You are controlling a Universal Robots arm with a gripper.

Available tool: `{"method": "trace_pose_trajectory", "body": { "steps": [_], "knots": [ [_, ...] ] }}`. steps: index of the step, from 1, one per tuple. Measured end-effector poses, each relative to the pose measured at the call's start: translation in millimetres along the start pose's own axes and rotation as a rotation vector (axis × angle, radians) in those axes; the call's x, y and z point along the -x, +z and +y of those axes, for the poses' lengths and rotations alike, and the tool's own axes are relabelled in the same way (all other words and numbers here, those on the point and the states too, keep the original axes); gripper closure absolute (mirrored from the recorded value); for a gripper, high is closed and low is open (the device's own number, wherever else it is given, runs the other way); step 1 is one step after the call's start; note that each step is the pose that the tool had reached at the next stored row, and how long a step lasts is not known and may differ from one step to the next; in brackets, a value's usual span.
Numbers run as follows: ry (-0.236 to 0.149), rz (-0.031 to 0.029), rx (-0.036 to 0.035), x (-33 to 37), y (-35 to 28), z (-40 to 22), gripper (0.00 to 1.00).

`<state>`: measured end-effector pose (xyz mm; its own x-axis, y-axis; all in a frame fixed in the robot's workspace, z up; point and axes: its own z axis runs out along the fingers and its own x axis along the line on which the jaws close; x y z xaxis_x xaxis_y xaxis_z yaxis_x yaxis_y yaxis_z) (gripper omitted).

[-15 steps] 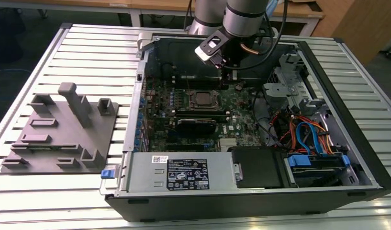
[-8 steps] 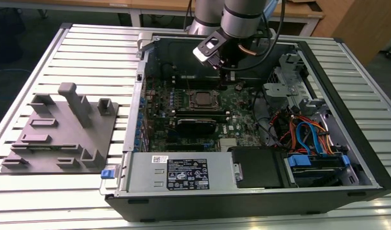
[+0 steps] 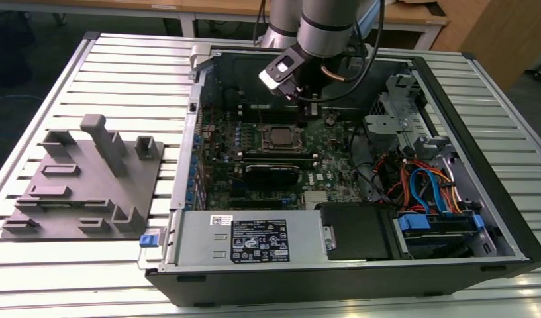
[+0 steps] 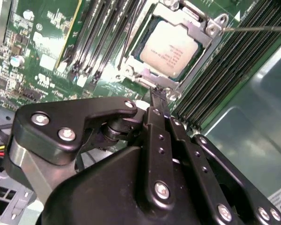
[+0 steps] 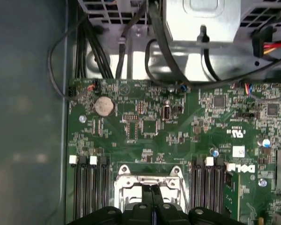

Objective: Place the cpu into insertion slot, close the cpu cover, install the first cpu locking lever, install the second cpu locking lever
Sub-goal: 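Close the cpu cover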

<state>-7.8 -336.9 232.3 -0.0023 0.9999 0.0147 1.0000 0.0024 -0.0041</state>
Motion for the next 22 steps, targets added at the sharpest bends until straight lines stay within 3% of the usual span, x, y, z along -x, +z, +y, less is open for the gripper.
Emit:
{"method": "trace_pose_trajectory", "body": {
  "steps": [10, 22],
  "knots": [
    [-0.001, 0.0, 0.0, -0.1, 5.8, -23.0, 0.9],
    [-0.014, 0.0, -0.0024, 0.2, 24.1, -43.6, 0.9]
  ]
}}
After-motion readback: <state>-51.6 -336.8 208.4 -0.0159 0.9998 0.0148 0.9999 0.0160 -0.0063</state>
